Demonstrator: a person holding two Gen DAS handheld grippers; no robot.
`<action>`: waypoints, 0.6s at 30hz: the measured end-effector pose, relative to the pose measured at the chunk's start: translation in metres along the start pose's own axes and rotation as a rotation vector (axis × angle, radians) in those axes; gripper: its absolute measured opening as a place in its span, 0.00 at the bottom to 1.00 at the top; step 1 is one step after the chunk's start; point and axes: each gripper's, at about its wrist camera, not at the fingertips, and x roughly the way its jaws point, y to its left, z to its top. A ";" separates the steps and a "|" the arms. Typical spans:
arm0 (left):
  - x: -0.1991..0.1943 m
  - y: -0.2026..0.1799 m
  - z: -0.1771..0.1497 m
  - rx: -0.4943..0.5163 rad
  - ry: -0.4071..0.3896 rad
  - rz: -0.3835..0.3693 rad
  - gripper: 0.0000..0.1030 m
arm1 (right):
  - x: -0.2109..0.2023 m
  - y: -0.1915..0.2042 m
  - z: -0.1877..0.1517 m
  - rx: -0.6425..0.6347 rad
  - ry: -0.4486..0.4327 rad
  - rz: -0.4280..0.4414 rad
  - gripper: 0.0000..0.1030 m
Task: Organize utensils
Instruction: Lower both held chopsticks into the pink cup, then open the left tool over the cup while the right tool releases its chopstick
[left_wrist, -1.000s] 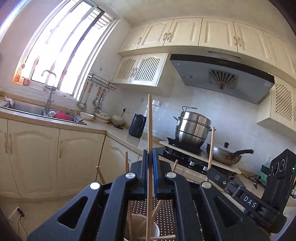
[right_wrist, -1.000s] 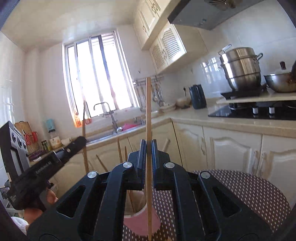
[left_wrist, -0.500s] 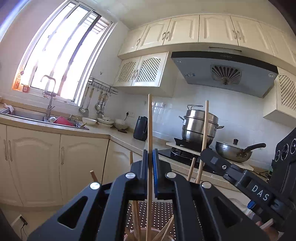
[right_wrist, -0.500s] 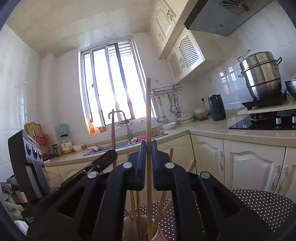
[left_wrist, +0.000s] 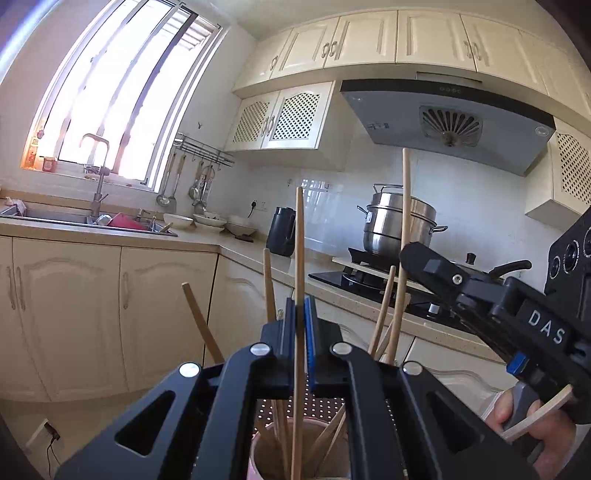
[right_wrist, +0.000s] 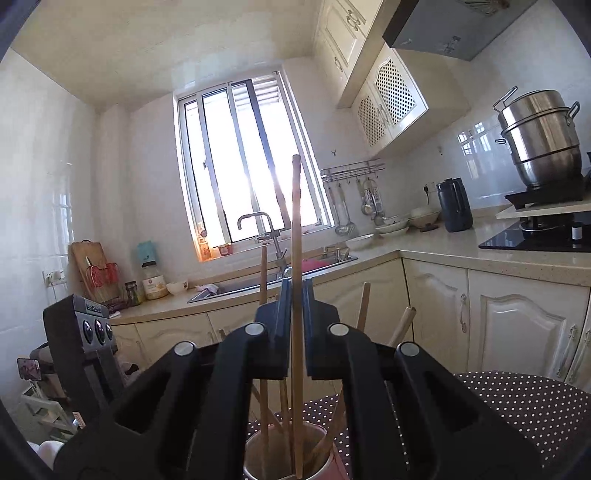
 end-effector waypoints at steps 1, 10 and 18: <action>-0.001 0.000 0.000 0.000 0.002 0.000 0.05 | 0.001 0.000 0.000 0.003 0.005 0.005 0.06; -0.010 -0.002 0.004 0.015 0.001 0.009 0.14 | -0.004 0.003 -0.001 -0.015 0.032 -0.012 0.06; -0.026 -0.008 0.016 0.035 -0.010 0.033 0.30 | -0.017 0.010 0.006 -0.029 0.058 -0.046 0.07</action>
